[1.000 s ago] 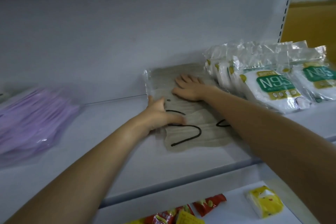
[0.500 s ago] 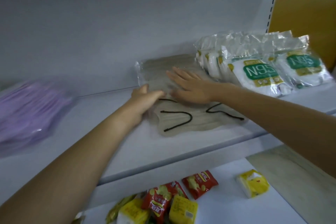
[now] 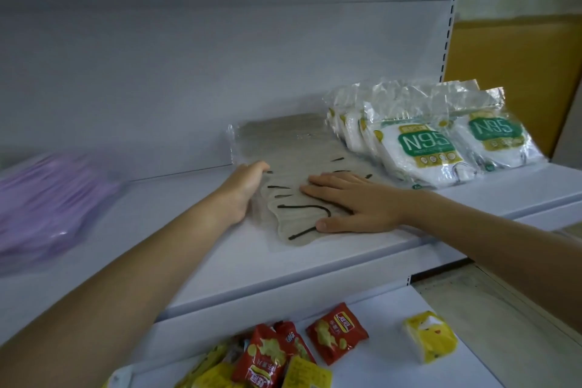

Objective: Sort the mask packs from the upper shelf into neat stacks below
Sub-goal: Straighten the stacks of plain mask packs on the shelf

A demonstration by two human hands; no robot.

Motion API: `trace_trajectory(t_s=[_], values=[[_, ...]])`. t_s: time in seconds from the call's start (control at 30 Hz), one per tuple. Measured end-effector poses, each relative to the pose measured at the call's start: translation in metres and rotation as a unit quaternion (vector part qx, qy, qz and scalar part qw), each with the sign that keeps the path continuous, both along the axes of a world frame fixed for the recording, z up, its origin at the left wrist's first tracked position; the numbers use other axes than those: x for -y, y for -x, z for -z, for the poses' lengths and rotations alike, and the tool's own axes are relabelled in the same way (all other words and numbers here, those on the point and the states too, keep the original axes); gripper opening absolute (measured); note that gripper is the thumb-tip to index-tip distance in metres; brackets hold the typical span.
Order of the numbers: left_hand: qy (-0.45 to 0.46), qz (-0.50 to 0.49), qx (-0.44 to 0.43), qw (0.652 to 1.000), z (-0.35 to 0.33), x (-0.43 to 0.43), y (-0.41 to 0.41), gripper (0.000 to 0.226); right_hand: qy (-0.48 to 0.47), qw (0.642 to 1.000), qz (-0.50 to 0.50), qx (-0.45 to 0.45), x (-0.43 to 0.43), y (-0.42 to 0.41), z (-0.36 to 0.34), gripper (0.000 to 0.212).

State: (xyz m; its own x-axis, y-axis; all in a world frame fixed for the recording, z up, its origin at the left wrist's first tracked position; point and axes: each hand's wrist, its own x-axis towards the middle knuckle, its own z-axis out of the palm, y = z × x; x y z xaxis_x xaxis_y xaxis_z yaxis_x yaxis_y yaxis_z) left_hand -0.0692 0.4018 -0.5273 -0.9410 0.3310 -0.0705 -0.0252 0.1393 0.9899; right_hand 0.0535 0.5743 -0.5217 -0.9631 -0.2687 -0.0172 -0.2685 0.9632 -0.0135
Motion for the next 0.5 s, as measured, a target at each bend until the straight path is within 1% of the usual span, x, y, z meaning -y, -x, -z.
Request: trace_trajectory(t_s=[0.07, 0.1, 0.17, 0.2, 0.23, 0.27, 0.3, 0.37, 0.4, 0.47, 0.5], values=[[0.022, -0.034, -0.026, 0.999, -0.006, 0.002, 0.012, 0.020, 0.008, 1.000, -0.005, 0.005, -0.003, 0.003, -0.004, 0.068], [0.037, -0.058, -0.060, 0.996, -0.010, 0.004, 0.025, 0.032, 0.019, 1.000, -0.005, 0.003, -0.005, 0.005, -0.008, 0.064], [0.101, -0.074, -0.112, 0.986, -0.010, 0.005, 0.062, 0.077, 0.038, 0.999, 0.011, -0.009, -0.009, 0.015, -0.016, 0.058], [0.108, -0.071, -0.115, 0.985, -0.005, 0.005, 0.088, 0.088, 0.039, 0.999, 0.022, -0.019, -0.010, 0.024, -0.019, 0.056], [0.112, -0.063, -0.126, 0.984, 0.002, 0.002, 0.109, 0.087, 0.035, 0.998, 0.033, -0.028, -0.011, 0.035, -0.022, 0.055], [0.113, -0.049, -0.144, 0.982, 0.010, 0.000, 0.128, 0.080, 0.030, 0.998, 0.043, -0.035, -0.011, 0.048, -0.025, 0.055], [0.104, -0.043, -0.167, 0.979, 0.013, -0.003, 0.134, 0.079, 0.026, 0.997, 0.056, -0.043, -0.011, 0.063, -0.027, 0.056], [0.120, -0.026, -0.192, 0.974, 0.003, -0.009, 0.108, 0.090, 0.021, 0.995, 0.078, -0.058, -0.013, 0.095, -0.030, 0.057], [0.153, -0.014, -0.204, 0.967, -0.002, -0.011, 0.097, 0.087, 0.019, 0.994, 0.086, -0.064, -0.015, 0.110, -0.032, 0.058], [0.195, -0.020, -0.190, 0.962, -0.005, -0.011, 0.089, 0.065, 0.014, 0.992, 0.101, -0.073, -0.016, 0.134, -0.032, 0.060], [0.186, -0.039, -0.175, 0.966, -0.006, -0.012, 0.087, 0.057, 0.010, 0.991, 0.111, -0.080, -0.017, 0.143, -0.031, 0.061]])
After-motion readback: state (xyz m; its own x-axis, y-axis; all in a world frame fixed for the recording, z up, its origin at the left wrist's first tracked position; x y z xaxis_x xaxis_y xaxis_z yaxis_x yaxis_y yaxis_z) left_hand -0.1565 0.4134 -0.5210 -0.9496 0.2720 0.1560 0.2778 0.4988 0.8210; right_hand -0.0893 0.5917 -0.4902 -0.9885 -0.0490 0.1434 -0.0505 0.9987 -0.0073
